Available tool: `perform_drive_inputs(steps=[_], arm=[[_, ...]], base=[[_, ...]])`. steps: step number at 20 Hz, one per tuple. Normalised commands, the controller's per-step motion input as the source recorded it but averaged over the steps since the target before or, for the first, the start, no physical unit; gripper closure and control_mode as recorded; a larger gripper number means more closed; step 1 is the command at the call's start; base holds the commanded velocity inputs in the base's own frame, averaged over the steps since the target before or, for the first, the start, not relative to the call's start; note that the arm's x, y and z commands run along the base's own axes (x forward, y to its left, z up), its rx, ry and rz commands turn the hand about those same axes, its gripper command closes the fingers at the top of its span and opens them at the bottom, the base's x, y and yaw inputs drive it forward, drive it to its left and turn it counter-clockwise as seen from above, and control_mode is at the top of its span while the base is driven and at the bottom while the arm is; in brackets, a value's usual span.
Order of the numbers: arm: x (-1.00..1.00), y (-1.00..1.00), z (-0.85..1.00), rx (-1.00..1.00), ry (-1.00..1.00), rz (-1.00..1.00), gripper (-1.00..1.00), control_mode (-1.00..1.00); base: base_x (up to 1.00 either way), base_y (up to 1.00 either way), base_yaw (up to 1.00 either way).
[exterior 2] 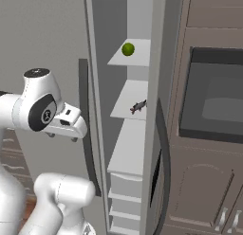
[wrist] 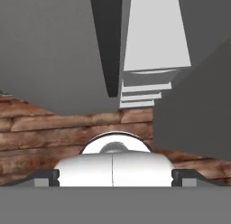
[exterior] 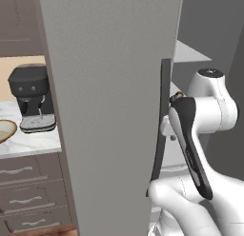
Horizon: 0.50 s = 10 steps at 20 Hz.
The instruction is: Take the lime, mushroom, and fish from the freezer and place them in the bowl on the counter.
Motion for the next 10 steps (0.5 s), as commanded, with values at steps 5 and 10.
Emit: perform_drive_inputs(steps=[5, 10], arm=[[0.0, -0.09, 0.0, 0.0, 0.03, 0.0, -1.0, -1.0], [-0.21, -0.18, 0.0, 0.0, 0.01, -0.01, -1.0, -1.0]], base=[[0.0, 0.0, 0.0], [0.0, 0.0, 0.0]])
